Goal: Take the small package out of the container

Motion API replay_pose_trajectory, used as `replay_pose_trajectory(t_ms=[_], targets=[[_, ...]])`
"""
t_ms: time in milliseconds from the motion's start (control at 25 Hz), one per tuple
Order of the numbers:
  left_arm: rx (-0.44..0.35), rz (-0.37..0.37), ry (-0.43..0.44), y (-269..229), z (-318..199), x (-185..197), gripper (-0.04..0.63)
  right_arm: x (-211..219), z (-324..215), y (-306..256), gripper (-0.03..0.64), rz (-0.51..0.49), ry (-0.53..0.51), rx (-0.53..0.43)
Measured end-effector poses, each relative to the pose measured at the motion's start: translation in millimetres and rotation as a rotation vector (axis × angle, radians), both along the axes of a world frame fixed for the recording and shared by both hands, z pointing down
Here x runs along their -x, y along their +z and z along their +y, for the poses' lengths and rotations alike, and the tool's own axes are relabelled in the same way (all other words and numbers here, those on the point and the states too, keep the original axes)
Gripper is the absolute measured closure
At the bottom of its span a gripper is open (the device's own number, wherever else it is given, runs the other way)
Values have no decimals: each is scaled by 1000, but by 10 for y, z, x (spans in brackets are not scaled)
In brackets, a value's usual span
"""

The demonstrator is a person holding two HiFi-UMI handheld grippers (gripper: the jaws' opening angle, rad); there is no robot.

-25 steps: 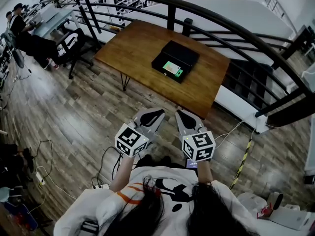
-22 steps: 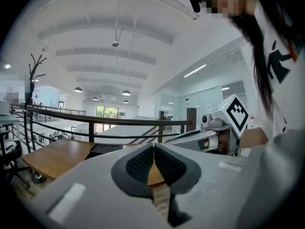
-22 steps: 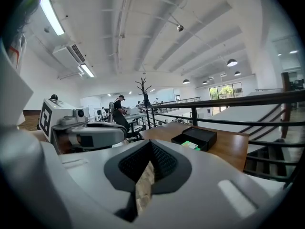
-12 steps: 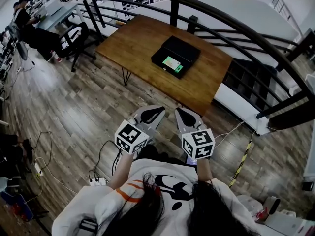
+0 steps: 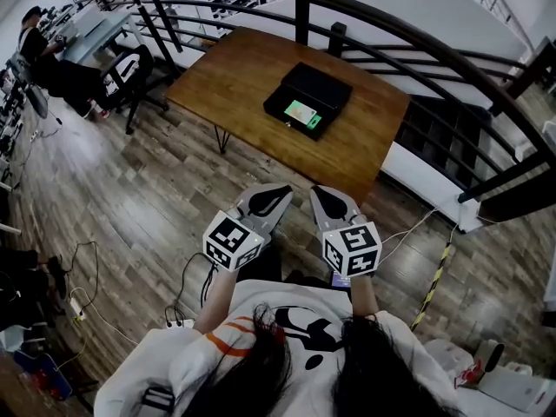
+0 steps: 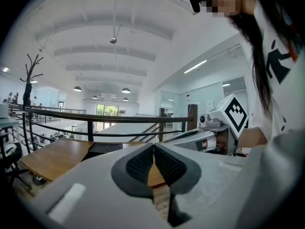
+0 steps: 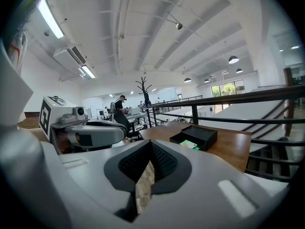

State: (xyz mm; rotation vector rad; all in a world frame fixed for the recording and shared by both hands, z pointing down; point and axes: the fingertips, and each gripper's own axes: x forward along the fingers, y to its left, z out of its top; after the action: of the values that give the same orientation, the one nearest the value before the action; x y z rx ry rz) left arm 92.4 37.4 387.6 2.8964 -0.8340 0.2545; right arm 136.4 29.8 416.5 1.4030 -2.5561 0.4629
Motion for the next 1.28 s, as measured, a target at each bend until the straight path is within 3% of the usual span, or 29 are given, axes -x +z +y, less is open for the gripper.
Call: replay_pose_trajectory(t_ms=[320,760,1280], targets=[[17,15,39,85,-447,99,595,37,-461,88,594,13,47,22],[14,43,99,21,-1480,615,595,389,-1408,132,594,31,146,63],[49,74,240,64,-2195,942,595,462,-2152,204,594,72,314,99]])
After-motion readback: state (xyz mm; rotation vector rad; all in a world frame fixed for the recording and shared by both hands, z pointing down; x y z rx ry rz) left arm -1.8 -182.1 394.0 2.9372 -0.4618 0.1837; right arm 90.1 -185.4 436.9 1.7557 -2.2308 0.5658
